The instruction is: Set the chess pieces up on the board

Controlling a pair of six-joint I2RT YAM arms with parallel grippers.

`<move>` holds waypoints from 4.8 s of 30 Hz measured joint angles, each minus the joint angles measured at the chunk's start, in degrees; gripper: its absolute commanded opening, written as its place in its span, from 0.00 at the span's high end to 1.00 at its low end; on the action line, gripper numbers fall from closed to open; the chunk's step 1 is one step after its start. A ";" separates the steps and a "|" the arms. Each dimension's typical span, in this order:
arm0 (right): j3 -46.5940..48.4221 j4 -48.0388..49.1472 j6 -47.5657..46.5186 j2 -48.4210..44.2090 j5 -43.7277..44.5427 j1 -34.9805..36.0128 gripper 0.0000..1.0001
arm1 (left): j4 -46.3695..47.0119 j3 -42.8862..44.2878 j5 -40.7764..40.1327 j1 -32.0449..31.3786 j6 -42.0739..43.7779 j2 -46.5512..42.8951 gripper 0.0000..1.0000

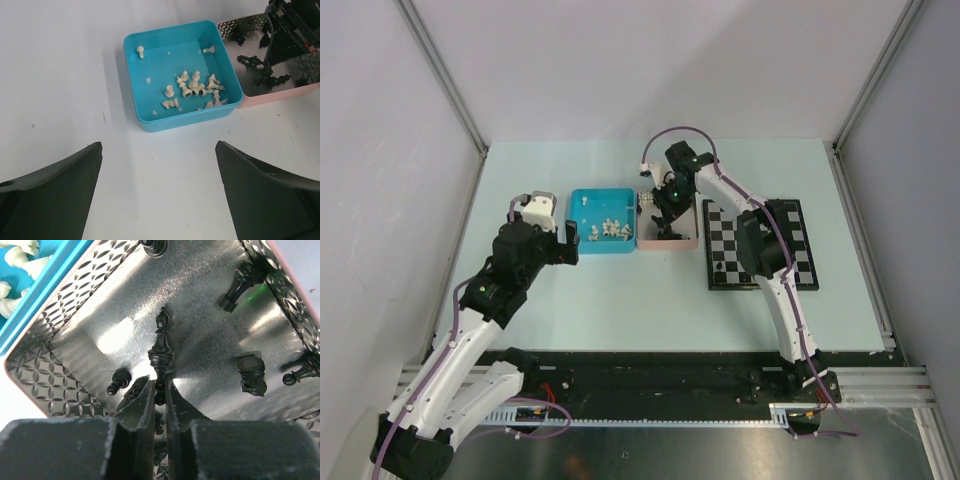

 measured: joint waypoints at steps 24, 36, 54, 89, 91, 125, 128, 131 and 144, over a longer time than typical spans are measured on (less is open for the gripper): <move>-1.20 -0.81 -6.82 -11.21 -0.92 -0.46 0.97 | 0.04 0.00 1.42 0.13 0.39 0.00 0.01; -9.44 1.03 -5.22 -9.11 0.48 1.22 1.00 | 1.33 -0.83 7.04 0.20 0.92 0.00 0.02; -16.06 11.76 -0.17 -12.48 0.90 -0.90 0.86 | 2.12 -1.09 7.76 0.20 0.94 0.00 0.02; -11.74 7.39 -2.34 -8.66 2.25 -3.32 0.59 | 2.12 -1.09 7.85 0.20 0.94 0.02 0.01; -11.74 6.80 -2.54 -8.24 2.38 -3.17 0.60 | 2.12 -1.09 7.82 0.22 0.94 0.02 0.02; -9.55 4.63 -3.08 -8.46 1.95 -3.10 0.96 | 2.12 -1.11 7.82 0.22 0.96 0.28 0.01; -11.52 4.33 -3.21 -14.25 0.81 -3.32 0.96 | 2.12 -1.11 7.82 0.22 0.94 0.28 0.01; -15.08 4.55 -3.39 -22.27 -0.79 -3.65 0.95 | 2.12 -1.11 7.82 0.22 0.96 0.28 0.01; -47.10 5.33 -5.66 -51.93 -2.12 -13.68 0.92 | 2.14 -1.11 7.76 0.22 0.96 -0.13 0.01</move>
